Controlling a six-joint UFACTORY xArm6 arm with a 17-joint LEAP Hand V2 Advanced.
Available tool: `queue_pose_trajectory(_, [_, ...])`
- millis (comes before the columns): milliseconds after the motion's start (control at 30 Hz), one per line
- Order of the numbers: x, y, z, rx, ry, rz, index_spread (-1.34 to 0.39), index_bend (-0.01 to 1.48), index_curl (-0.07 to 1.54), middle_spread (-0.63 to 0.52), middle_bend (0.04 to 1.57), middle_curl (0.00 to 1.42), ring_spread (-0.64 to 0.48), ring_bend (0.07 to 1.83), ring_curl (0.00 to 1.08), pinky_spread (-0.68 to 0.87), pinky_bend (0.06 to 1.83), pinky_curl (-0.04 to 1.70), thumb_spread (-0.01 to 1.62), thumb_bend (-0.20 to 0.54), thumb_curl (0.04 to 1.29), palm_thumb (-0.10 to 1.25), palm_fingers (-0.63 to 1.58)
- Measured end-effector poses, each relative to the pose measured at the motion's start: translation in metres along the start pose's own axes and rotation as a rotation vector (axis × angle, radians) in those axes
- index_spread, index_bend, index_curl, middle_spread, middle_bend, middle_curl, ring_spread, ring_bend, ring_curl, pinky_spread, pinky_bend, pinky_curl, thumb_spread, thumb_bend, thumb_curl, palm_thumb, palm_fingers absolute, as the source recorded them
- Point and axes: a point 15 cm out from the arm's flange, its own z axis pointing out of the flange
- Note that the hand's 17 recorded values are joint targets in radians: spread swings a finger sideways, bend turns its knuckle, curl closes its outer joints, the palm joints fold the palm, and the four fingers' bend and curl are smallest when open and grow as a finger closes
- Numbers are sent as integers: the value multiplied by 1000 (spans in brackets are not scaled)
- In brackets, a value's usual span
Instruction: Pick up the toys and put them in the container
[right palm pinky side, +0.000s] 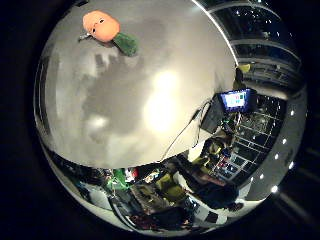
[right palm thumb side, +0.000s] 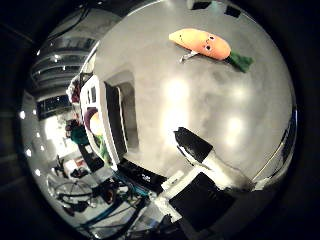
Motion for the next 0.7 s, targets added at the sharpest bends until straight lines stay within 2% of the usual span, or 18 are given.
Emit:
queue_pose_trajectory(300, [-11, -35, 30, -15, -32, 90, -233, 163, 276, 88, 237, 327, 197, 335, 232, 421, 386, 298, 1058, -24, 371, 650, 209])
queue_pose_trajectory(600, [-15, -55, 46, -9, -31, 103, -219, 163, 286, 85, 234, 329, 192, 341, 232, 424, 362, 286, 1057, -22, 364, 654, 257])
queue_pose_trajectory(700, [-14, -58, 59, -14, -31, 105, -218, 150, 277, 64, 261, 336, 168, 395, 242, 405, 375, 286, 1058, -22, 364, 658, 345])
